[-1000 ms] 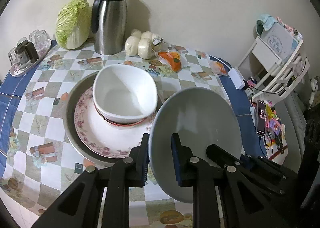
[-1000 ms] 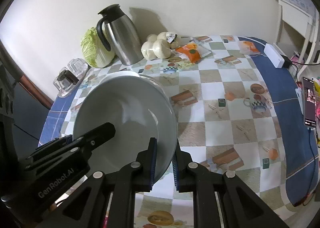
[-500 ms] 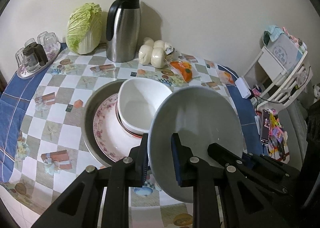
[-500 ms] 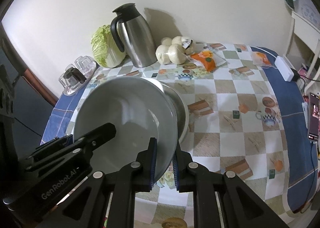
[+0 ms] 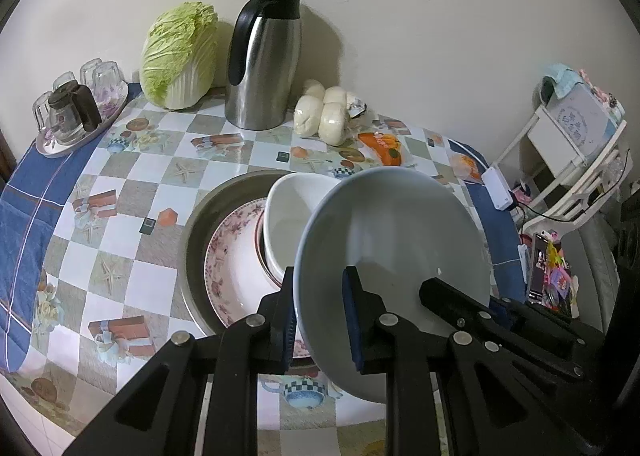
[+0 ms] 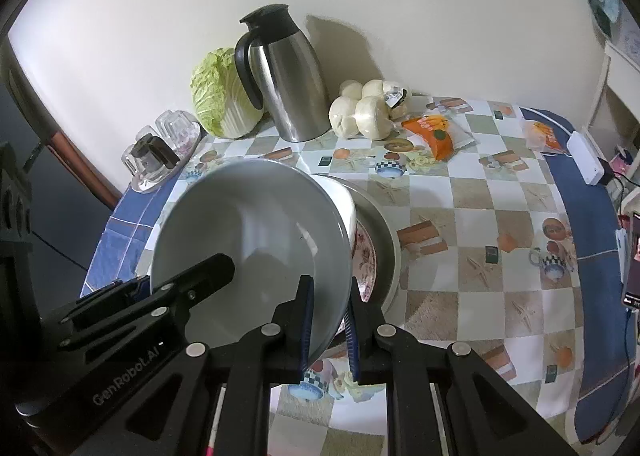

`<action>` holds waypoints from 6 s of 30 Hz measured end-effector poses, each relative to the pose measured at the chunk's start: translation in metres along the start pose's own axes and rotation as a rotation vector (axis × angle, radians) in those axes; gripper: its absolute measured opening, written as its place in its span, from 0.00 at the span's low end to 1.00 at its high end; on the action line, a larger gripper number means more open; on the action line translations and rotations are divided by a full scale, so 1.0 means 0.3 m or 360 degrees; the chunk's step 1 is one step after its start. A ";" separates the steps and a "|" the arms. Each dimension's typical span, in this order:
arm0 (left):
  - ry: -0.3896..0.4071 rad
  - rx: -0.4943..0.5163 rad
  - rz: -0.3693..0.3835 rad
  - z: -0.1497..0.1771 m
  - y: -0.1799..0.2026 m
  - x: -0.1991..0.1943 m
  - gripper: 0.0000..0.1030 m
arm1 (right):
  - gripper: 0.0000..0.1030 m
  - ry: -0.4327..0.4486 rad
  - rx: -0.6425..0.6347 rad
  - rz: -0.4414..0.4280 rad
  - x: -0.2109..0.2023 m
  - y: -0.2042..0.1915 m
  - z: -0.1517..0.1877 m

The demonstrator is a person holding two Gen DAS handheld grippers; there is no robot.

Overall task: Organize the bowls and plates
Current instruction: 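Lift the white bowl with the right tool and carry it over the tray, then lower the white bowl onto the square bowl and open the right tool, then withdraw both tools from the stacked dishes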

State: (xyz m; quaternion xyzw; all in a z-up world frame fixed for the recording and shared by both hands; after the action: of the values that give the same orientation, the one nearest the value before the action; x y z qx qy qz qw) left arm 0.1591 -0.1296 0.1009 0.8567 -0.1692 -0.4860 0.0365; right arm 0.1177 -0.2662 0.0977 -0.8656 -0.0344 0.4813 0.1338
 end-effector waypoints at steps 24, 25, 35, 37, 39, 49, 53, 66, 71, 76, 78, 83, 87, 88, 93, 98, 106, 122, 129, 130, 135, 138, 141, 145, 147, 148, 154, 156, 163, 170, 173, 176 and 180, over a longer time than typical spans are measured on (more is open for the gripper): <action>-0.0053 -0.0007 -0.0008 -0.086 -0.087 0.136 0.21 | 0.16 -0.0083 0.0007 0.0021 0.186 -0.022 -0.085; -0.0056 -0.0005 -0.0009 -0.087 -0.088 0.141 0.21 | 0.16 -0.0085 0.0012 0.0022 0.192 -0.022 -0.087; -0.0055 0.0015 -0.0010 -0.095 -0.098 0.170 0.21 | 0.16 -0.0094 0.0024 0.0034 0.236 -0.013 -0.100; -0.0036 0.0020 -0.0007 -0.096 -0.100 0.165 0.21 | 0.16 -0.0090 0.0028 0.0032 0.240 -0.010 -0.102; -0.0024 0.0028 -0.0005 -0.099 -0.097 0.161 0.21 | 0.16 -0.0082 0.0028 0.0045 0.241 -0.008 -0.104; -0.0014 0.0044 -0.0020 -0.094 -0.094 0.165 0.21 | 0.17 -0.0072 0.0042 0.0067 0.245 0.017 -0.109; 0.0006 0.0038 -0.0039 -0.096 -0.102 0.158 0.21 | 0.17 -0.0073 0.0048 0.0049 0.244 0.021 -0.107; -0.0039 -0.0039 -0.0062 -0.099 -0.142 0.206 0.23 | 0.17 -0.0064 0.0038 0.0034 0.230 0.027 -0.106; -0.0045 -0.0019 -0.0073 -0.096 -0.135 0.201 0.23 | 0.18 -0.0065 0.0039 0.0022 0.225 0.027 -0.108; -0.0037 0.0003 -0.0065 -0.094 -0.120 0.182 0.25 | 0.18 -0.0049 0.0036 0.0010 0.206 0.031 -0.103; -0.0026 0.0014 -0.0059 -0.091 -0.111 0.167 0.32 | 0.18 -0.0039 0.0034 0.0000 0.194 0.034 -0.103; 0.0030 0.0040 -0.0030 -0.084 -0.091 0.114 0.51 | 0.31 0.0005 0.0021 -0.0042 0.148 0.035 -0.097; 0.0061 0.0052 -0.0043 -0.073 -0.084 0.078 0.56 | 0.48 0.0040 -0.0026 -0.0036 0.112 0.021 -0.081; 0.0064 0.0052 -0.0047 -0.070 -0.084 0.072 0.56 | 0.50 0.0045 -0.0033 -0.0037 0.103 0.018 -0.076; 0.0077 0.0030 -0.0067 -0.057 -0.095 0.046 0.61 | 0.57 0.0055 -0.0036 -0.0034 0.077 0.014 -0.057; 0.0096 0.0013 -0.0080 -0.042 -0.102 0.021 0.62 | 0.58 0.0067 -0.0042 -0.0021 0.060 0.016 -0.045; 0.0138 -0.0024 -0.0156 0.004 -0.135 -0.007 0.81 | 0.74 0.0117 -0.0030 0.0008 0.017 0.047 0.000; 0.0144 -0.0093 -0.0258 0.212 -0.237 0.015 0.91 | 0.96 0.0108 -0.0002 0.0074 0.051 0.097 0.185; 0.0132 -0.0055 -0.0286 0.285 -0.261 0.041 0.91 | 0.97 0.0075 0.0038 0.0098 0.095 0.108 0.261; 0.0131 -0.0047 -0.0289 0.294 -0.263 0.043 0.91 | 0.97 0.0070 0.0041 0.0104 0.102 0.108 0.269; 0.0132 -0.0019 -0.0318 0.326 -0.276 0.056 0.91 | 0.97 0.0045 0.0058 0.0134 0.134 0.109 0.305; 0.0109 0.0004 -0.0361 0.339 -0.280 0.067 0.91 | 0.97 0.0036 0.0057 0.0156 0.145 0.105 0.316; 0.0094 0.0026 -0.0367 0.350 -0.281 0.078 0.91 | 0.97 0.0034 0.0055 0.0168 0.150 0.102 0.323; 0.0078 0.0047 -0.0381 0.358 -0.279 0.086 0.91 | 0.97 0.0025 0.0051 0.0185 0.157 0.096 0.330; 0.0072 0.0049 -0.0374 0.359 -0.278 0.089 0.91 | 0.97 0.0024 0.0046 0.0190 0.158 0.093 0.333; 0.0071 0.0049 -0.0367 0.360 -0.277 0.090 0.91 | 0.97 0.0025 0.0042 0.0193 0.159 0.090 0.335; 0.0070 0.0054 -0.0383 0.364 -0.278 0.093 0.91 | 0.97 0.0021 0.0031 0.0205 0.161 0.082 0.344; 0.0067 0.0049 -0.0386 0.363 -0.282 0.092 0.91 | 0.97 0.0019 0.0030 0.0207 0.161 0.080 0.345; 0.0079 0.0039 -0.0388 0.355 -0.294 0.084 0.91 | 0.97 0.0021 0.0025 0.0216 0.159 0.077 0.343; 0.0093 0.0031 -0.0387 0.354 -0.299 0.076 0.91 | 0.97 0.0018 0.0020 0.0218 0.157 0.074 0.342; 0.0097 0.0037 -0.0393 0.353 -0.299 0.073 0.91 | 0.97 0.0017 0.0020 0.0223 0.156 0.072 0.344; 0.0093 0.0044 -0.0412 0.351 -0.298 0.073 0.91 | 0.97 0.0016 0.0019 0.0225 0.156 0.071 0.344; 0.0081 0.0052 -0.0438 0.349 -0.297 0.072 0.91 | 0.97 0.0018 0.0018 0.0224 0.154 0.070 0.344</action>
State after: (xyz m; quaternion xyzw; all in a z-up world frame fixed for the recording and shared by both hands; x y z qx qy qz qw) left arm 0.1036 -0.0424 0.0080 0.8843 -0.0570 -0.4617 -0.0402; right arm 0.0539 -0.2571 0.0024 -0.8678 0.0302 0.4848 0.1047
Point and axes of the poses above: each gripper's, at about its wrist camera, not at the fingertips, and x roughly the way its jaws point, y to its right, z to its underside, the point moved 1 cm from there along x, roughly the way its jaws point, and after that the axes turned 4 degrees about x, right-handed, at the moved point
